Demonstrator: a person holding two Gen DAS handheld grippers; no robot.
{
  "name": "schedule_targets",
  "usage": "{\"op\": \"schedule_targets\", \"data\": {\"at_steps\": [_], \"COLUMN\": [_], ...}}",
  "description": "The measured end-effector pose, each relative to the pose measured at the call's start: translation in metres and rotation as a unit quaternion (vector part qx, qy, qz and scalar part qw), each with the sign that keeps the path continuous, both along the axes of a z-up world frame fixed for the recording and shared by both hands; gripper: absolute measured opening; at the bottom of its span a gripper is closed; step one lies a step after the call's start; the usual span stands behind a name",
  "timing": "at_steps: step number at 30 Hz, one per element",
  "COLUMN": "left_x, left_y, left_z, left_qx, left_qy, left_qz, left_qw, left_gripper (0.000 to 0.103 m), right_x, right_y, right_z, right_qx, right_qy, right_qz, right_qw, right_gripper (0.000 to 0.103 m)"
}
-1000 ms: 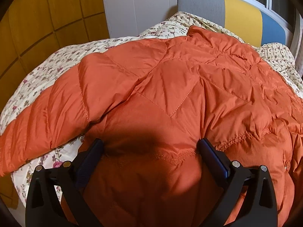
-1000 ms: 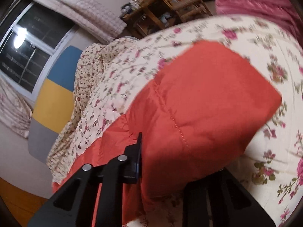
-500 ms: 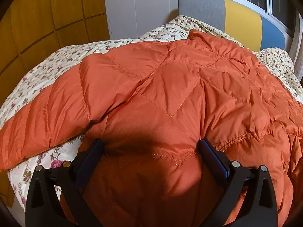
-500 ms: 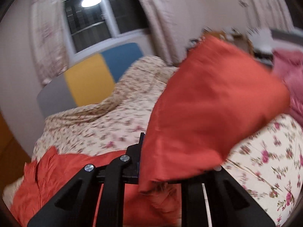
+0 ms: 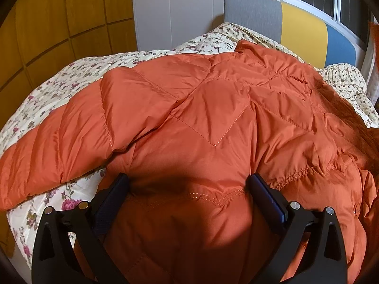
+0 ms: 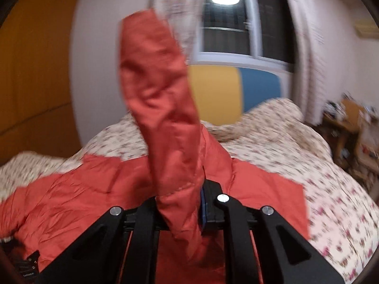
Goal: Fold large clothes
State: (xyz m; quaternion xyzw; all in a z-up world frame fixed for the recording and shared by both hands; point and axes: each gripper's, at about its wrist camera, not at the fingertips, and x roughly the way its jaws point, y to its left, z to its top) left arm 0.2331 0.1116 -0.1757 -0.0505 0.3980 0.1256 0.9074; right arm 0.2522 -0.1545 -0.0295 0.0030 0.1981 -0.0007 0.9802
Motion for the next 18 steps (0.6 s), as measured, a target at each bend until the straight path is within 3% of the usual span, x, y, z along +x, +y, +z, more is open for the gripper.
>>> {"op": "schedule_targets", "data": {"at_steps": [4,9,15,18], "left_x": [0.0,-0.001,-0.001,-0.001], "left_y": [-0.001,0.0,0.0,0.0], "left_z": [0.0,-0.001,-0.002,-0.002], "left_qx": [0.0,-0.001,-0.001,0.0], "left_qy": [-0.002,-0.005,-0.009,-0.009], "left_qz": [0.001,0.001,0.004,0.004], "left_qw": [1.0,1.0,1.0,1.0], "left_gripper": [0.1,0.1,0.1,0.1], "right_x": [0.015,0.026,0.053,0.058], "right_y": [0.058,0.106,0.116,0.133], "right_z": [-0.015,-0.058,-0.108,-0.132], "right_qx": [-0.065,-0.15,-0.164,-0.203], "right_qy": [0.005,0.035,0.117,0.153], "right_qz": [0.077,0.152,0.214,0.227], "right_qw": [0.995,0.976,0.956,0.94], "right_gripper": [0.01,0.01,0.01,0.013]}}
